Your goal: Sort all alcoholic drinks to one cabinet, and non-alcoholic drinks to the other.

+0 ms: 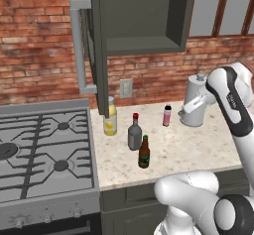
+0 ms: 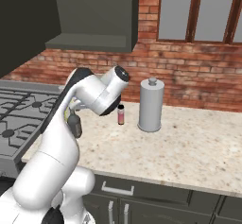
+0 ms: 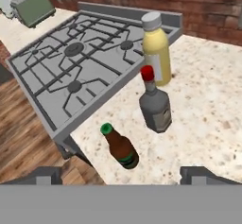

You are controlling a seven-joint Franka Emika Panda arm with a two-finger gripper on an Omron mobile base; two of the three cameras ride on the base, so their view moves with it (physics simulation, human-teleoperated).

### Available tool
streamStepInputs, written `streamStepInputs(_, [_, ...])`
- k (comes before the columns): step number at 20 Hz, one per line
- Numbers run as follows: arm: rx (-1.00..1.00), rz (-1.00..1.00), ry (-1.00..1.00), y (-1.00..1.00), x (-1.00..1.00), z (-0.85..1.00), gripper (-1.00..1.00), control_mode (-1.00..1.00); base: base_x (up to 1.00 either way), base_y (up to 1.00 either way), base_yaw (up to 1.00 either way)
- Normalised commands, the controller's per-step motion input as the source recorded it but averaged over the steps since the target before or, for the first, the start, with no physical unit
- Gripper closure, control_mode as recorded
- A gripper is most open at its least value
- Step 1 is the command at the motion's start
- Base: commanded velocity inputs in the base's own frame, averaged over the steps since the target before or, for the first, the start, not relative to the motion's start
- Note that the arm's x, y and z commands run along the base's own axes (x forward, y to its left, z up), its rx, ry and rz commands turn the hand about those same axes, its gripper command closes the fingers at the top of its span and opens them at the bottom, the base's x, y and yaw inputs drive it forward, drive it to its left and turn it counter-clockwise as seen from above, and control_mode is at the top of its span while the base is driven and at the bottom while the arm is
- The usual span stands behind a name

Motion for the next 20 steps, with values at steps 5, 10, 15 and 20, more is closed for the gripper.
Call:
streamStepInputs(5, [0.08,0.25,0.0,0.02,0.0,-0.22,-1.0,-1.0,0.0,0.0,0.0])
streamStepInputs(10, [0.07,0.15,-0.03,0.01,-0.06,-0.21,-1.0,-1.0,0.0,0.0,0.0])
streamStepInputs(15, [0.13,0.07,-0.06,0.01,-0.1,-0.08,-1.0,-1.0,0.0,0.0,0.0])
streamStepInputs(20, [0.15,0.05,-0.1,0.02,-0.18,-0.05,-1.0,-1.0,0.0,0.0,0.0])
